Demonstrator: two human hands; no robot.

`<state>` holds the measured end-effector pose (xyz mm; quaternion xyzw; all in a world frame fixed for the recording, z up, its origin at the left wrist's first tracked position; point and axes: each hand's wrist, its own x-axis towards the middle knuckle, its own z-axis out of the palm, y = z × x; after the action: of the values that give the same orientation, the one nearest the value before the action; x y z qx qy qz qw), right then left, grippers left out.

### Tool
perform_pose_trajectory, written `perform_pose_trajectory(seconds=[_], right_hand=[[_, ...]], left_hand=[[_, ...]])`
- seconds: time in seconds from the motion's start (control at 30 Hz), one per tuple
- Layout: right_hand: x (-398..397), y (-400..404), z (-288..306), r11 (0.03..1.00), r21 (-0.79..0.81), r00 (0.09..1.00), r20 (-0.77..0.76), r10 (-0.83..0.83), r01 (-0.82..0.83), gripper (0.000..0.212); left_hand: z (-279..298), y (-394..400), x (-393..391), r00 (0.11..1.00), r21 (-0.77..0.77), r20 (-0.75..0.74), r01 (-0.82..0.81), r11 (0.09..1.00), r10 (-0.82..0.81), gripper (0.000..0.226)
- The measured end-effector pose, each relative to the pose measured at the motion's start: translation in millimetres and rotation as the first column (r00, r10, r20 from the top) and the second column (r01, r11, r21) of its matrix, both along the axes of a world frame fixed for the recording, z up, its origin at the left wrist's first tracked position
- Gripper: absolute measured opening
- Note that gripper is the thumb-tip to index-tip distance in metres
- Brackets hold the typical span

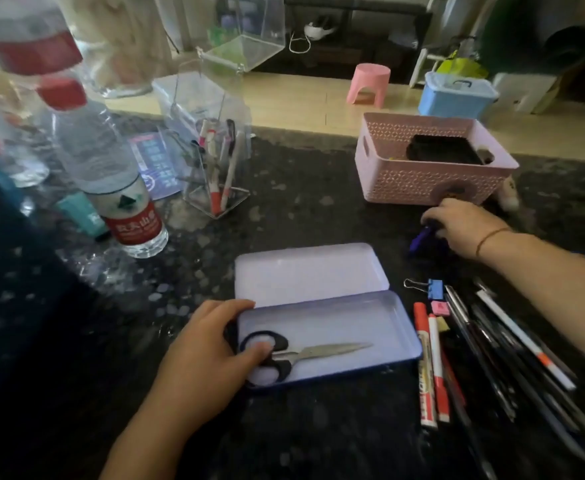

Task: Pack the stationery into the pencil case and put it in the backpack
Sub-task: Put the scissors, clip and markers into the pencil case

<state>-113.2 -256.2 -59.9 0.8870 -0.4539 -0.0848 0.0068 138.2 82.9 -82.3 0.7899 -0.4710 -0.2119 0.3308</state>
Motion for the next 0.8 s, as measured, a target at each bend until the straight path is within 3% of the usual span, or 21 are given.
perform_pose_trajectory(seconds=[0.07,0.13,0.17,0.23,0.3,0.4,0.53,0.8], right_hand=[[-9,5,7,0.969,-0.213,0.992,-0.007,0.124,-0.122,0.025],[-13,27,15,0.859,-0.468,0.939,0.149,0.31,-0.209,0.025],[-11,46,21,0.826,-0.523,0.879,0.27,0.394,-0.21,0.023],[-2,93,27,0.836,-0.462,0.77,0.404,0.495,-0.295,0.027],[11,138,25,0.839,-0.334,0.733,0.413,0.54,-0.43,0.045],[30,177,15,0.824,-0.275,0.738,0.367,0.566,-0.495,0.038],[51,186,4,0.788,-0.314,0.753,0.255,0.607,-0.529,0.022],[50,197,-11,0.861,-0.303,0.778,0.378,0.502,-0.409,0.024]], left_hand=[[-1,0,1,1.0,-0.031,-0.013,-0.016,0.999,0.015,0.046],[-1,0,1,1.0,-0.05,-0.018,-0.017,0.999,0.016,0.041],[-2,1,1,1.0,-0.061,-0.019,-0.02,0.998,0.019,0.039],[-3,0,0,0.999,-0.086,-0.024,-0.034,0.996,0.032,0.034],[-6,-1,-1,0.998,-0.106,-0.025,-0.058,0.993,0.056,0.029],[-7,-2,-2,0.994,-0.14,-0.049,-0.1,0.985,0.094,0.024],[-4,0,-3,0.996,-0.227,-0.046,-0.09,0.97,0.082,0.023],[-3,-3,-8,0.991,-0.141,0.134,0.051,0.989,-0.032,0.02]])
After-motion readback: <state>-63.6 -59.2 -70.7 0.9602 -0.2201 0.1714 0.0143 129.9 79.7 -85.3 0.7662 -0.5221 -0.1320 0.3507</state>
